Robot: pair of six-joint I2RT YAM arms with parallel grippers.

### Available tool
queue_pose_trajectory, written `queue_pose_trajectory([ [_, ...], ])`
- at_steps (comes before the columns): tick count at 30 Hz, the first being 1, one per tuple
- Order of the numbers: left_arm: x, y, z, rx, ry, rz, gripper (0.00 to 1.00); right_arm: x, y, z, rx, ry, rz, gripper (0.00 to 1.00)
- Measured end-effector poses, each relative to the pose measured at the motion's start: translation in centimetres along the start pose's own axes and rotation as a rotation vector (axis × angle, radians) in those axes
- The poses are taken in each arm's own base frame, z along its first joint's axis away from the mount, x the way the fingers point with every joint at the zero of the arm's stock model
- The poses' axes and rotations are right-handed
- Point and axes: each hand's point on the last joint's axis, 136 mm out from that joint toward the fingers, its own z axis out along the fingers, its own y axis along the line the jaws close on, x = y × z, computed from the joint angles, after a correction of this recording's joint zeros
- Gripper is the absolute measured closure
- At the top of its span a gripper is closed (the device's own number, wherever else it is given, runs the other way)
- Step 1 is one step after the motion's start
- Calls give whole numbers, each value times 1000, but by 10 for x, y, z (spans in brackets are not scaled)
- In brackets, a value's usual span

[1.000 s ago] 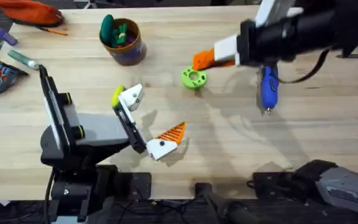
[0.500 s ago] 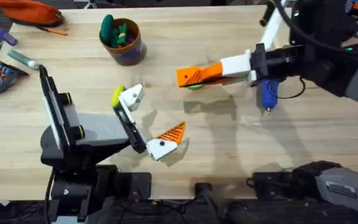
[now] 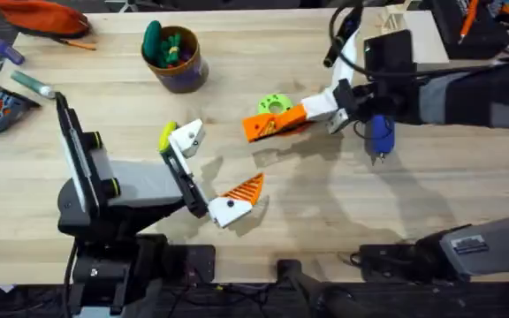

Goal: Pick up the gripper from the table and insert it into the empty holder that is missing its gripper. Then pick up a screw, insert it into the mounting hole, and use the screwdriver to tighten it. Finally, clean up the table by picking up the vegetable and placing it into the bucket.

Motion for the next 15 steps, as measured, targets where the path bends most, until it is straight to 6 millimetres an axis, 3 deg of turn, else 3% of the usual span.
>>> queue_pose_trajectory([
  [15,0,0,0,0,0,0,15,8,14,47,-19,120,-71,988],
])
